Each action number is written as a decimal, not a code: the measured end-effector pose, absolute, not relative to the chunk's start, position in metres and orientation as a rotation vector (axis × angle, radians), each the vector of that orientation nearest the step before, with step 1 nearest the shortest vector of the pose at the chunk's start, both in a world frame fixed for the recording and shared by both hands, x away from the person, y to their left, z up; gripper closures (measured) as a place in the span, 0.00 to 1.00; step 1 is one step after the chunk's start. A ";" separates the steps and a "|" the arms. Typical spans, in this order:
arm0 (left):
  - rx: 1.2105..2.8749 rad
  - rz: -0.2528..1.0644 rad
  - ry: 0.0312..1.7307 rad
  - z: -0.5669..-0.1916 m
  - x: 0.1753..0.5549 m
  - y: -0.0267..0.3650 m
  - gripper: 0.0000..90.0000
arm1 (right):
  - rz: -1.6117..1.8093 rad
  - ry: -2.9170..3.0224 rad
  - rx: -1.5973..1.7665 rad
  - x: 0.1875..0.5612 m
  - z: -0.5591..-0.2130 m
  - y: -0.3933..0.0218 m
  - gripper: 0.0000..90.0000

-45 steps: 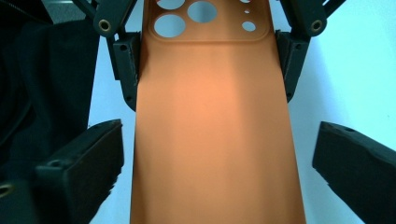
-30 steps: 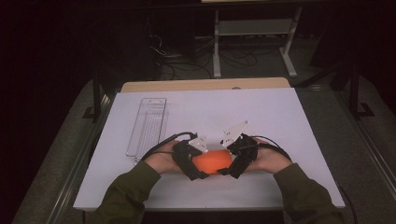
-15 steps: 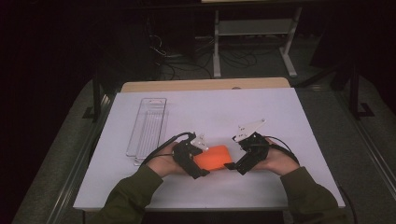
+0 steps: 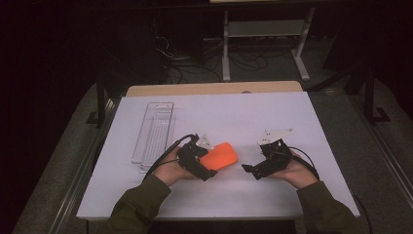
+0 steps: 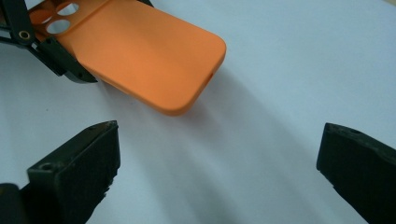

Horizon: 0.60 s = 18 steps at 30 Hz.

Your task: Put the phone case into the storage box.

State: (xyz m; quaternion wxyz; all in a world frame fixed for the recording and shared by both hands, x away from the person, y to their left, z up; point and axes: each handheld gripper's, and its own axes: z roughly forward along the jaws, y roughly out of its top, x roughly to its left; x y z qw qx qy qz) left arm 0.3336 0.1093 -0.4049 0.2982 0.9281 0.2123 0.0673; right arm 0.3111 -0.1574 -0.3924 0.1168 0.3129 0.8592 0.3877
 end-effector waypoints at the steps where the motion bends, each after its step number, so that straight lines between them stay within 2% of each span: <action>1: 2.467 0.183 0.570 -0.404 0.334 0.110 0.17 | 1.132 2.500 0.929 0.310 -0.393 -0.158 0.00; 9: 2.454 0.196 0.651 -0.404 0.335 0.112 0.17 | 1.129 2.420 1.045 0.301 -0.406 -0.161 0.00; 18: 2.450 0.195 0.648 -0.403 0.335 0.112 0.17 | 1.084 2.338 1.071 0.298 -0.414 -0.158 0.00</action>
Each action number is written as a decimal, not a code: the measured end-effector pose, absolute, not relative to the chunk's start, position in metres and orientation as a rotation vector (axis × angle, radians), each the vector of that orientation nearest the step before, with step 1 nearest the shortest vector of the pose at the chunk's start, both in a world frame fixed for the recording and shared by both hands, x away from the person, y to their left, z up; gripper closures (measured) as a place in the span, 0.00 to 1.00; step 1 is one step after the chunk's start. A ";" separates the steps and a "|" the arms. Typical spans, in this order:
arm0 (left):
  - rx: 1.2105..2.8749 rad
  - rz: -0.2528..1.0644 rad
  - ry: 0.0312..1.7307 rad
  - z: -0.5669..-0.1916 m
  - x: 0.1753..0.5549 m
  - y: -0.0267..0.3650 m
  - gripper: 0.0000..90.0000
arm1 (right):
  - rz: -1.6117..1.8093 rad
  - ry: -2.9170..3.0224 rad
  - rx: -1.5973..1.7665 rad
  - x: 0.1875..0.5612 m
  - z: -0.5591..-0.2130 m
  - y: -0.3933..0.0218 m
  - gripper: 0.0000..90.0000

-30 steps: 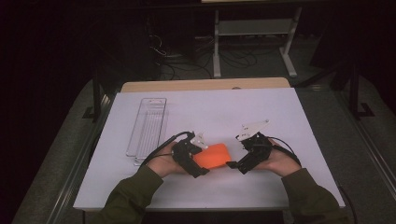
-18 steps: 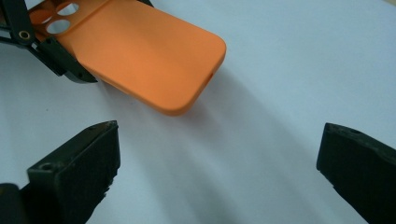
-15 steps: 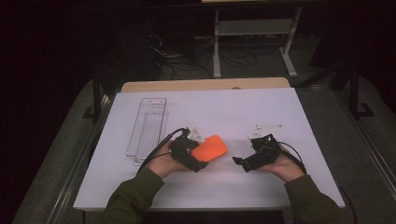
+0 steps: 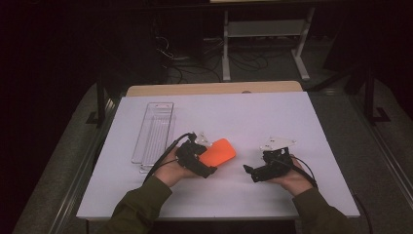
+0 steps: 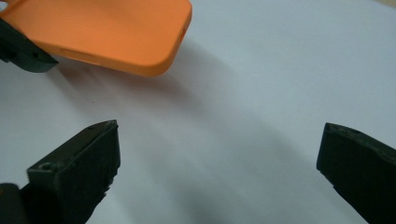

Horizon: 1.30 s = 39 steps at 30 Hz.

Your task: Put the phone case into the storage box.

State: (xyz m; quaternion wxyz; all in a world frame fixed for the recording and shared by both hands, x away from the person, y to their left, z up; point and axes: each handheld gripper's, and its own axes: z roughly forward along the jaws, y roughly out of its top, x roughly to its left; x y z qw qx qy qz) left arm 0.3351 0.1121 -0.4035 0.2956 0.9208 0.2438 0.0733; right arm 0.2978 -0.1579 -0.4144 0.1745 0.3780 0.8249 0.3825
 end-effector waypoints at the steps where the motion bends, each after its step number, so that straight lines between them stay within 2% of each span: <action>1: 2.453 0.194 0.645 -0.403 0.336 0.113 0.17 | 1.086 2.328 1.066 0.298 -0.415 -0.157 0.00; 39: 2.447 0.157 0.656 -0.403 0.338 0.116 0.17 | 1.004 2.282 0.870 0.297 -0.425 -0.143 0.00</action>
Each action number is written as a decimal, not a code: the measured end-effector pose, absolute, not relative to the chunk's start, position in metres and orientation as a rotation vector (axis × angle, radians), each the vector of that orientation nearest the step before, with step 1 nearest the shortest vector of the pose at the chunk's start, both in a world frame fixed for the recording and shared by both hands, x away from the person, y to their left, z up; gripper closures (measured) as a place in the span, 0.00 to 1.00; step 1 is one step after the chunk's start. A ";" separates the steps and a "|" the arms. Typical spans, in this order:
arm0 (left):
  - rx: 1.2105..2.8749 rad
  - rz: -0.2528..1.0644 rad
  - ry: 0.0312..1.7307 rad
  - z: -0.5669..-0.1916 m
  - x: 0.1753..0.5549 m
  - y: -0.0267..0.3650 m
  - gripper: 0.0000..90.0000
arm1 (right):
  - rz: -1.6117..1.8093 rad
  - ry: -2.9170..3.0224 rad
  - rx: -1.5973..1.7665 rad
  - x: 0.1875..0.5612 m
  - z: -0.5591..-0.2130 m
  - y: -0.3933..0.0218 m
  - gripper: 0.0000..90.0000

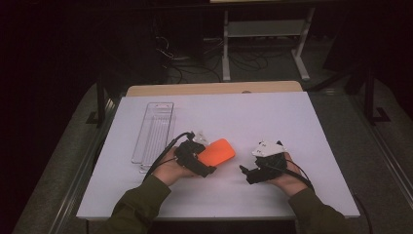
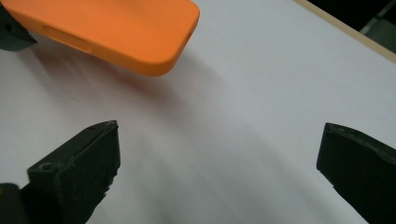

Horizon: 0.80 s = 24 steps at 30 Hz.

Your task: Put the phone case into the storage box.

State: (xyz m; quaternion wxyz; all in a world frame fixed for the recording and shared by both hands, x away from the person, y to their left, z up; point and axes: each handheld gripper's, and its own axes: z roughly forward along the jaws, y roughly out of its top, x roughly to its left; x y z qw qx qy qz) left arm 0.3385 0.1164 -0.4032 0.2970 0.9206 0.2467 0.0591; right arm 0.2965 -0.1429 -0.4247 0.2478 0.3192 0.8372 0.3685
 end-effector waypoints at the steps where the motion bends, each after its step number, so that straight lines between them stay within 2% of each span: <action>1: 2.448 0.158 0.654 -0.403 0.339 0.117 0.17 | 0.997 2.281 0.865 0.296 -0.425 -0.142 0.00; 24: 2.456 0.166 0.635 -0.403 0.340 0.118 0.17 | 0.893 2.232 0.691 0.290 -0.426 -0.135 0.00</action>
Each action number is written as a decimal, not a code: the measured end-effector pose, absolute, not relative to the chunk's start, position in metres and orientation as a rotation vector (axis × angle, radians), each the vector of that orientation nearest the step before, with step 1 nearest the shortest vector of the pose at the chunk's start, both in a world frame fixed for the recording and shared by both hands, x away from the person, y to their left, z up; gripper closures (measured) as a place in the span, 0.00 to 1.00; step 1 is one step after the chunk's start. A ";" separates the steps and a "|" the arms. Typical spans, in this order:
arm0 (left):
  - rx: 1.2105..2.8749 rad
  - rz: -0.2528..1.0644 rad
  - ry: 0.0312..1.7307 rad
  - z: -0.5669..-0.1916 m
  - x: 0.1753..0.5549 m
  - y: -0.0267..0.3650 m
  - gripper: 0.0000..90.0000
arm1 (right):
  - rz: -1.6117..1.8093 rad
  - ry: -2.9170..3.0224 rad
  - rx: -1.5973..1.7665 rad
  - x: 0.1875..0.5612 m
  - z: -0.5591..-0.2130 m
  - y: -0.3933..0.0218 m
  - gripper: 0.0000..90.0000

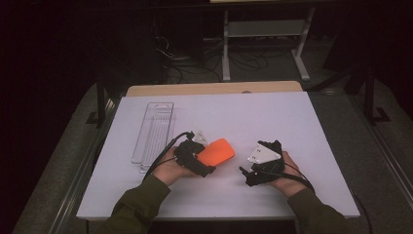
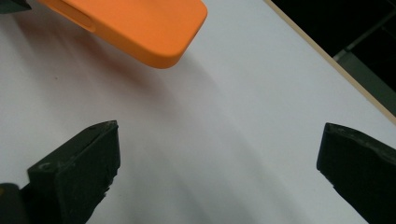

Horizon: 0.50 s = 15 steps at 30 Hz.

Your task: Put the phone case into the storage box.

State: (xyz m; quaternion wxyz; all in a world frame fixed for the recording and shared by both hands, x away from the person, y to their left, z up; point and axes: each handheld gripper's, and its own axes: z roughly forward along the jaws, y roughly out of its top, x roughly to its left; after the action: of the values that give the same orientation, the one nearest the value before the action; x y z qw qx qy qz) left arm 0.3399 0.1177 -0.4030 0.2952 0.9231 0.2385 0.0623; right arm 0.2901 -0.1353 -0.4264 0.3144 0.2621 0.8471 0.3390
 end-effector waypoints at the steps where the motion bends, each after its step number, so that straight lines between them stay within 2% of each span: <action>1: 2.456 0.166 0.634 -0.403 0.340 0.118 0.17 | 0.891 2.233 0.689 0.290 -0.426 -0.135 0.00; 15: 2.456 0.167 0.634 -0.403 0.340 0.118 0.17 | 0.823 2.196 0.579 0.286 -0.427 -0.131 0.00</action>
State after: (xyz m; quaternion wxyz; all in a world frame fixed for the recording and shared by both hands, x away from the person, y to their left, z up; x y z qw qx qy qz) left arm 0.3397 0.1176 -0.4029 0.2952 0.9231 0.2383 0.0627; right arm 0.2856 -0.1307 -0.4269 0.3550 0.2239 0.8499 0.3186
